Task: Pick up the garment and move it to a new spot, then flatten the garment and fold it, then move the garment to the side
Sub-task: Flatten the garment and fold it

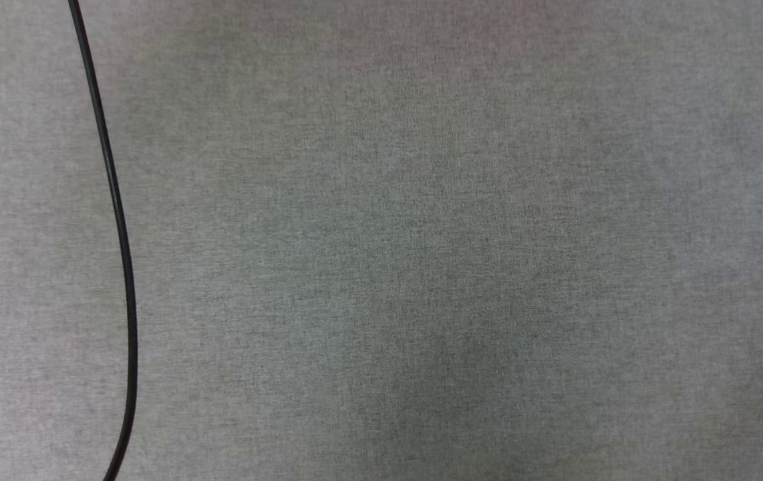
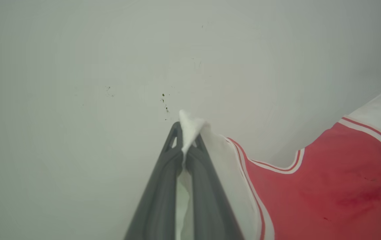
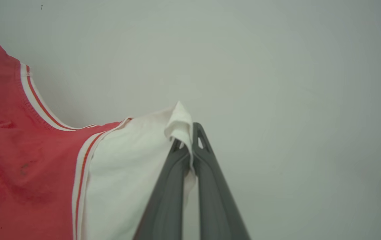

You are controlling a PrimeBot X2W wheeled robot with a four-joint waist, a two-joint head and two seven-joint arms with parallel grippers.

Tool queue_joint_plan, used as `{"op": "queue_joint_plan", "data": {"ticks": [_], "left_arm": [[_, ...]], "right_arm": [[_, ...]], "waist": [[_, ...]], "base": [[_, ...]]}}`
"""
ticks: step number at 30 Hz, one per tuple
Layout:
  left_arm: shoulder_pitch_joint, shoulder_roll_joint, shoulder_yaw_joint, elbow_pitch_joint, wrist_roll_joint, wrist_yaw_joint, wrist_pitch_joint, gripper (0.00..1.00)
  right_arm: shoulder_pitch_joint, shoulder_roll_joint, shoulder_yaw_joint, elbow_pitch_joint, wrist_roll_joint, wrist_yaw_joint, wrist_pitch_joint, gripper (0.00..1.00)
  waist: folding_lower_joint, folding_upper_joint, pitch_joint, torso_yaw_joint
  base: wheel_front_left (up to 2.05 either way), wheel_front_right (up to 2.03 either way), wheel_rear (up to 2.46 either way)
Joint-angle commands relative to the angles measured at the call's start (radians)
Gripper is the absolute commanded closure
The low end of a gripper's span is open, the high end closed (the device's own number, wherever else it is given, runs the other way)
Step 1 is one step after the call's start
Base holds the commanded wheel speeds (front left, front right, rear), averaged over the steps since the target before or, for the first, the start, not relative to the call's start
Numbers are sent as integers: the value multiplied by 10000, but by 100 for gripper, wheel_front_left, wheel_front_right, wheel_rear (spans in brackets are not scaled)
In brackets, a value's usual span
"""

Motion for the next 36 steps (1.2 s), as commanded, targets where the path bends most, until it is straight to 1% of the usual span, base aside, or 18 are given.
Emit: {"op": "queue_joint_plan", "data": {"ticks": [1,7,13,19,24,27,29,30,36], "left_arm": [[-326,-119,-25,336,80,-130,-169,100],[-526,-374,-48,1475,-42,-480,-651,100],[338,-417,-181,2110,-247,-715,-1232,100],[2316,-128,-161,1991,-615,-813,-1658,100],[4522,175,-1,1352,-916,-786,-1786,100],[6089,332,221,580,-1091,-544,-1815,100],[7175,479,473,-119,-1151,-257,-1822,100],[7175,479,473,-119,-1151,-257,-1822,100],[10576,905,993,-2003,-1321,616,-1816,100]], "right_arm": [[-487,27,82,321,-64,-14,-170,100],[-1095,232,557,1433,25,-14,-678,100],[-384,435,1315,2202,397,-14,-1417,100],[1077,475,2098,2473,1176,-14,-2209,100],[2699,322,2727,2149,2049,-15,-2588,100],[3781,136,3101,1789,2492,-16,-2699,100],[4513,33,3270,1536,2780,-16,-2706,100],[4513,33,3270,1536,2780,-16,-2706,100],[6663,-226,3662,786,3283,-14,-2760,100]], "waist": [[-3,0,195,-32],[-3,0,568,-36],[-3,0,570,-17],[-3,0,6,64],[-3,0,-729,125],[-3,0,-1213,203],[-3,0,-1505,260],[-3,0,-1505,260],[-3,0,-2344,299]], "base": [[0,0,0],[0,0,0],[0,0,0],[0,0,0],[0,0,0],[0,0,0],[0,0,0],[0,0,0],[0,0,0]]}}
